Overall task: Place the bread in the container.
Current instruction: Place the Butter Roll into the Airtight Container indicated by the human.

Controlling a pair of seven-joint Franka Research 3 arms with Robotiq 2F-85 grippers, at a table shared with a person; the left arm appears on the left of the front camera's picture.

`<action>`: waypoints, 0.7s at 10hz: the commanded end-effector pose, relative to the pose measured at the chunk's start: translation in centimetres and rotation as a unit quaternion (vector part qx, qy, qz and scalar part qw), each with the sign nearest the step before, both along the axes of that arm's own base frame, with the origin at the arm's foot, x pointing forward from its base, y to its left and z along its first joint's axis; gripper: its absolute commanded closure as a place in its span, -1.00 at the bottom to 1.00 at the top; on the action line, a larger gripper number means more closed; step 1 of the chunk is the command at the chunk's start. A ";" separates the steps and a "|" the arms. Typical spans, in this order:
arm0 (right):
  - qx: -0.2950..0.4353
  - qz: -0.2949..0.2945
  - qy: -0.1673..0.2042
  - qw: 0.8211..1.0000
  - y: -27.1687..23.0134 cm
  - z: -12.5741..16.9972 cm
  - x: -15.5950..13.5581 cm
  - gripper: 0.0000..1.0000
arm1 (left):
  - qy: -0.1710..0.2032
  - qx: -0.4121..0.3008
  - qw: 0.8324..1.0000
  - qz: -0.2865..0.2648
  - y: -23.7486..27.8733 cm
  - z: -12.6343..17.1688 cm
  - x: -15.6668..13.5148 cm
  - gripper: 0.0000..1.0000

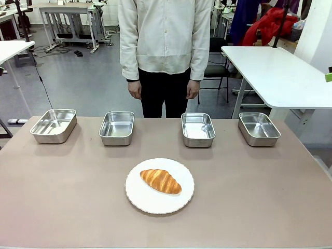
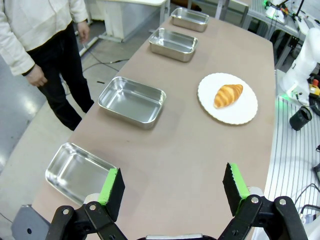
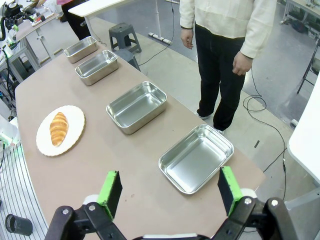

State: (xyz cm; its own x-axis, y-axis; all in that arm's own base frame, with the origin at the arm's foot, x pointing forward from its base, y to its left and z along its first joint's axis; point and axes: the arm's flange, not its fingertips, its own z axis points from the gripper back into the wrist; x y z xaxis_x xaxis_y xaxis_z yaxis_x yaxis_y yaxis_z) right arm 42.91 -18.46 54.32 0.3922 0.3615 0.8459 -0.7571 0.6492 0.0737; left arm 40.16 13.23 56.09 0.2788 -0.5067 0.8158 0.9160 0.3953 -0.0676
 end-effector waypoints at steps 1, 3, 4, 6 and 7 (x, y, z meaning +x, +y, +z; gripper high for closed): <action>0.004 0.000 -0.001 1.000 0.1 0.1 0.1 -1.00 | 0.004 0.005 1.000 -0.002 0.0 0.1 -0.2 -1.00; 0.004 0.000 -0.001 1.000 0.1 0.1 0.1 -1.00 | 0.004 0.005 1.000 -0.002 0.0 0.1 -0.2 -1.00; 0.004 0.000 -0.001 1.000 0.1 0.1 0.1 -1.00 | 0.004 0.005 1.000 -0.002 0.0 0.1 -0.2 -1.00; 0.004 0.000 -0.001 1.000 0.1 0.1 0.1 -1.00 | 0.004 0.005 1.000 -0.002 0.0 0.1 -0.2 -1.00; 0.004 0.000 -0.001 1.000 0.1 0.1 0.1 -1.00 | 0.004 0.005 1.000 -0.002 0.0 0.1 -0.2 -1.00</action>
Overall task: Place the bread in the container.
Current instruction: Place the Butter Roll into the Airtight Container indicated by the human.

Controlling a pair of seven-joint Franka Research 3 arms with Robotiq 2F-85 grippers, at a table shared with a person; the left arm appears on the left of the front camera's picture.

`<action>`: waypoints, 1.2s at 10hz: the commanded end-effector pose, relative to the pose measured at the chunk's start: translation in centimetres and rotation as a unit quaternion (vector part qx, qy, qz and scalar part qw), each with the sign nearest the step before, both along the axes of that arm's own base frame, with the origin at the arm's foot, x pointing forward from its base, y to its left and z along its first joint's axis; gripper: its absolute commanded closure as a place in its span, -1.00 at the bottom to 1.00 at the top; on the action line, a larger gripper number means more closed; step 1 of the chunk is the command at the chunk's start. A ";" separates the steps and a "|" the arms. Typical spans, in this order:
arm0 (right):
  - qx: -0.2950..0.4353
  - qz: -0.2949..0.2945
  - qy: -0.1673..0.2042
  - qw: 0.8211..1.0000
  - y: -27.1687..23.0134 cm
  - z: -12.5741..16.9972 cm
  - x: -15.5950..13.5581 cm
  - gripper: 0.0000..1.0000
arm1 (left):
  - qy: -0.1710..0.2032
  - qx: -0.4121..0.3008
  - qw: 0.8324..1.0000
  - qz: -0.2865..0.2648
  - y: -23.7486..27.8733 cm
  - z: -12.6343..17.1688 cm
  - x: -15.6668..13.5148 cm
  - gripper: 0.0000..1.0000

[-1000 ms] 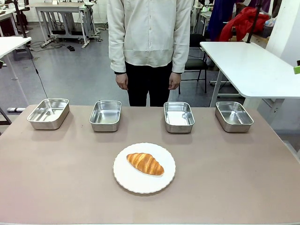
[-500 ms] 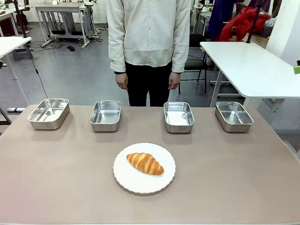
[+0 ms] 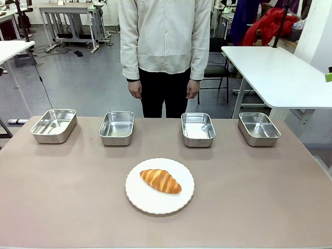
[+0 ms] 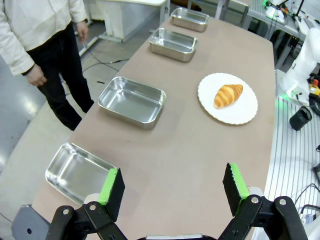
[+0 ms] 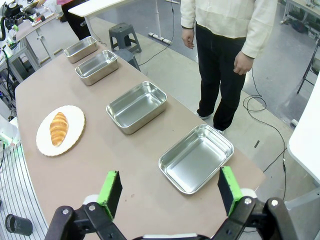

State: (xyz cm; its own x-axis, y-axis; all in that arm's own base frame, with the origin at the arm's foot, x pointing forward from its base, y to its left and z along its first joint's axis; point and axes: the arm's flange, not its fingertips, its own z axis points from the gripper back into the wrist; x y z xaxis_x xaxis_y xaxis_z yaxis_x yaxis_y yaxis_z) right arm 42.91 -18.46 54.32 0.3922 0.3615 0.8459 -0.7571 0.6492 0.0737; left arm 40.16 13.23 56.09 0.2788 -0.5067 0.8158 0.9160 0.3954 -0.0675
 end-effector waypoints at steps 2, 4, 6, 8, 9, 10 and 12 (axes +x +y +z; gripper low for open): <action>0.004 0.000 -0.001 1.000 0.1 0.1 0.1 -1.00 | 0.004 0.005 1.000 -0.002 0.0 0.1 -0.2 -1.00; 0.004 0.000 -0.001 1.000 0.1 0.1 0.1 -1.00 | 0.004 0.005 1.000 -0.002 0.0 0.1 -0.2 -1.00; 0.004 0.000 -0.001 1.000 0.1 0.1 0.1 -1.00 | 0.004 0.005 1.000 -0.002 0.0 0.1 -0.2 -1.00; 0.004 0.000 -0.001 1.000 0.1 0.1 0.1 -1.00 | 0.004 0.005 1.000 -0.002 0.0 0.1 -0.2 -1.00; 0.004 0.000 -0.001 1.000 0.1 0.1 0.1 -1.00 | 0.004 0.005 1.000 -0.002 0.0 0.1 -0.2 -1.00; 0.004 0.000 -0.001 1.000 0.1 0.1 0.1 -1.00 | 0.004 0.005 1.000 -0.002 0.0 0.1 -0.2 -1.00; 0.004 0.000 -0.001 1.000 0.1 0.1 0.1 -1.00 | 0.004 0.005 1.000 -0.002 0.0 0.1 -0.2 -1.00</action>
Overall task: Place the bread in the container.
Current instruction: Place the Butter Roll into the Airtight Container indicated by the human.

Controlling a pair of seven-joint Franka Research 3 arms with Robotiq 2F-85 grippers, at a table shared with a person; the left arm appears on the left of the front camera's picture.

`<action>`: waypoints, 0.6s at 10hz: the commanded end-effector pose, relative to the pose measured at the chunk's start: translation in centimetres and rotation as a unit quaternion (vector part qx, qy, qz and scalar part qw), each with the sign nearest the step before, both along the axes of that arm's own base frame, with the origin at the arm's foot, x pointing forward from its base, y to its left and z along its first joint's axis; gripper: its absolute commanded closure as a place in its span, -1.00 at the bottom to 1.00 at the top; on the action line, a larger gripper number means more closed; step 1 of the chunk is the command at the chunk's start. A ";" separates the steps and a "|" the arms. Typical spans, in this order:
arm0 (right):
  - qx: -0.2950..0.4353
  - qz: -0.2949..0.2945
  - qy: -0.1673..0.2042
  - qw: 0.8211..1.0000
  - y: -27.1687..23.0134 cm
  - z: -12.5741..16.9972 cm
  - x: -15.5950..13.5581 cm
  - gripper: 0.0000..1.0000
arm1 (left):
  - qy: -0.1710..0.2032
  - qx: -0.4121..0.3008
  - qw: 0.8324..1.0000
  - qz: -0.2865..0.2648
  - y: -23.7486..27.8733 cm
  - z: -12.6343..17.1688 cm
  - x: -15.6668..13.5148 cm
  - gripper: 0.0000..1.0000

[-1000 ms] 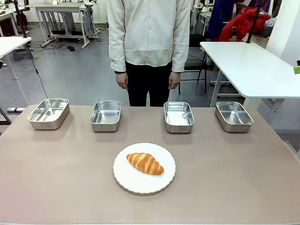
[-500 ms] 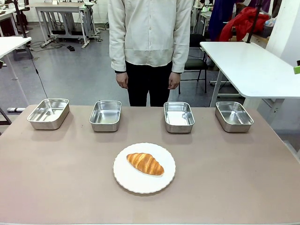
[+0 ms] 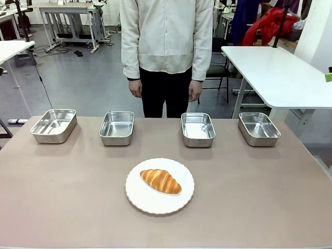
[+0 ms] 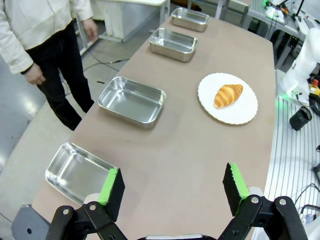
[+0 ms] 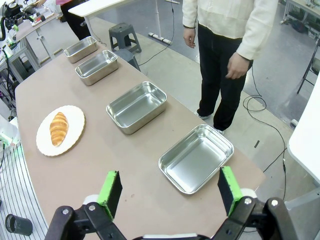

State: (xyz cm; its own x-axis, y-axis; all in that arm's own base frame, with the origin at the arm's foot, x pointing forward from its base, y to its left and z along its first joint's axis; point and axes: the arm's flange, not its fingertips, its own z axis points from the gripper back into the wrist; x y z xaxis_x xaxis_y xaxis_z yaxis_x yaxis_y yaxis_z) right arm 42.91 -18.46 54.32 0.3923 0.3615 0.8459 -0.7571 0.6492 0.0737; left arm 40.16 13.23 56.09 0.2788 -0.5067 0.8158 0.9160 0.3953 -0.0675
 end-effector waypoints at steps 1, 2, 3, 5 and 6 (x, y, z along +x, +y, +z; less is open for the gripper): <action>0.004 0.000 -0.001 1.000 0.1 0.1 0.1 -1.00 | 0.004 0.005 1.000 -0.002 0.0 0.1 -0.2 -1.00; 0.004 0.000 -0.001 1.000 0.1 0.1 0.1 -1.00 | 0.004 0.005 1.000 -0.002 0.0 0.1 -0.2 -1.00; 0.004 0.000 -0.001 1.000 0.1 0.1 0.1 -1.00 | 0.004 0.005 1.000 -0.002 0.0 0.1 -0.2 -1.00; 0.004 0.000 -0.001 1.000 0.1 0.1 0.1 -1.00 | 0.004 0.005 1.000 -0.002 0.0 0.1 -0.2 -1.00; 0.004 0.000 -0.001 1.000 0.1 0.1 0.1 -1.00 | 0.004 0.005 1.000 -0.002 0.0 0.1 -0.2 -1.00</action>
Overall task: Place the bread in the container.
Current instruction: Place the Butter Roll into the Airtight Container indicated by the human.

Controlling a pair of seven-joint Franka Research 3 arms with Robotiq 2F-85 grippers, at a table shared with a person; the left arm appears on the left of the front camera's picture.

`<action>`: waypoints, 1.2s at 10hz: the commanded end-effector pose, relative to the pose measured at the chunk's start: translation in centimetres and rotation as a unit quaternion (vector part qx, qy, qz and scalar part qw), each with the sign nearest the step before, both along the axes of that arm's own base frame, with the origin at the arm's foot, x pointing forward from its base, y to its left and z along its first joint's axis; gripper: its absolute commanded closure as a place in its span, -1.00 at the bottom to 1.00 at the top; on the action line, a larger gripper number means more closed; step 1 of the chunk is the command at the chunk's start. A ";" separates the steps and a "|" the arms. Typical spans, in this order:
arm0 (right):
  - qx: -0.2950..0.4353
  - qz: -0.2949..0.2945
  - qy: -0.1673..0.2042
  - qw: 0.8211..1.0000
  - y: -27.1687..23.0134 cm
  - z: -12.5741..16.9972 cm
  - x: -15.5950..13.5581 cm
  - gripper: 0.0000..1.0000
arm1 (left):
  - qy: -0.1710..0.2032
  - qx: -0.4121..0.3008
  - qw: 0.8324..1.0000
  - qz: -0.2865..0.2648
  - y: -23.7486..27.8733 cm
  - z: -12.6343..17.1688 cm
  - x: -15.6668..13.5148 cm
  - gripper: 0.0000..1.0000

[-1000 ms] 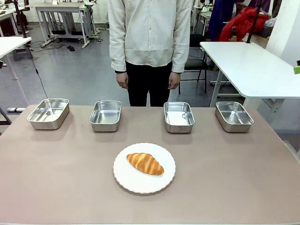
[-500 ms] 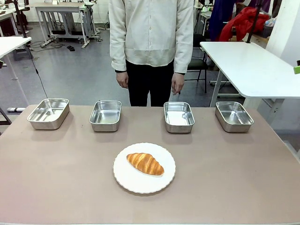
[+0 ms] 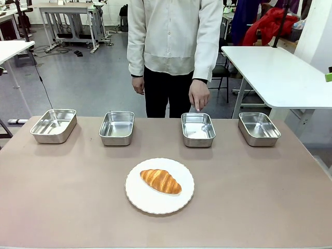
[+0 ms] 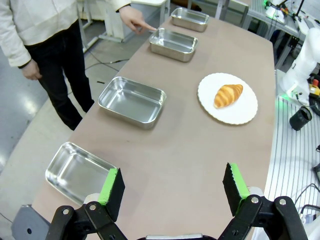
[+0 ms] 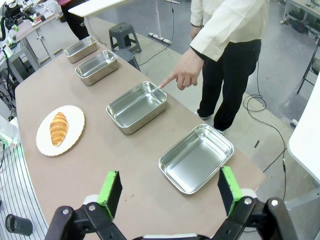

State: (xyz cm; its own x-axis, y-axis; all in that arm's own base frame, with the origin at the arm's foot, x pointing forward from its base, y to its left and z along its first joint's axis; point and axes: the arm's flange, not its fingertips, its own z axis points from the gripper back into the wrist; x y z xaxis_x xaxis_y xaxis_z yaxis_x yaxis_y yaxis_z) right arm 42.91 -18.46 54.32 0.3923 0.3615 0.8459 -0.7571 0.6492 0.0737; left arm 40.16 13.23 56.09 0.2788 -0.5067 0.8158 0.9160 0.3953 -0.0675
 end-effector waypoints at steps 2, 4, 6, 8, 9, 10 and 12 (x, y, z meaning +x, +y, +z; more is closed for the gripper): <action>0.004 0.000 -0.001 1.000 0.1 0.1 0.1 -1.00 | 0.004 0.005 1.000 -0.002 0.0 0.1 -0.2 -1.00; 0.004 0.000 -0.001 1.000 0.1 0.1 0.1 -1.00 | 0.004 0.005 1.000 -0.002 0.0 0.1 -0.2 -1.00; 0.004 0.000 -0.001 1.000 0.1 0.1 0.1 -1.00 | 0.004 0.005 1.000 -0.002 0.0 0.1 -0.2 -1.00; 0.004 0.000 -0.001 1.000 0.1 0.1 0.1 -1.00 | 0.004 0.005 1.000 -0.002 0.0 0.1 -0.2 -1.00; 0.004 0.000 -0.001 1.000 0.1 0.1 0.1 -1.00 | 0.004 0.005 1.000 -0.002 0.0 0.1 -0.2 -1.00; 0.004 0.000 -0.001 1.000 0.1 0.1 0.1 -1.00 | 0.004 0.005 1.000 -0.002 0.0 0.1 -0.2 -1.00; 0.004 0.000 -0.001 1.000 0.1 0.1 0.1 -1.00 | 0.004 0.005 1.000 -0.002 0.0 0.1 -0.2 -1.00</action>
State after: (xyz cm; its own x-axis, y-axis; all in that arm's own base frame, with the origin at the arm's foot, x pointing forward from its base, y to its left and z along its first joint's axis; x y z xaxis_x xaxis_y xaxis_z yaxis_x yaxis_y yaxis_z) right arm 42.91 -18.46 54.32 0.3923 0.3615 0.8459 -0.7571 0.6492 0.0737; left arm 40.16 13.23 56.09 0.2788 -0.5067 0.8158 0.9160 0.3954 -0.0675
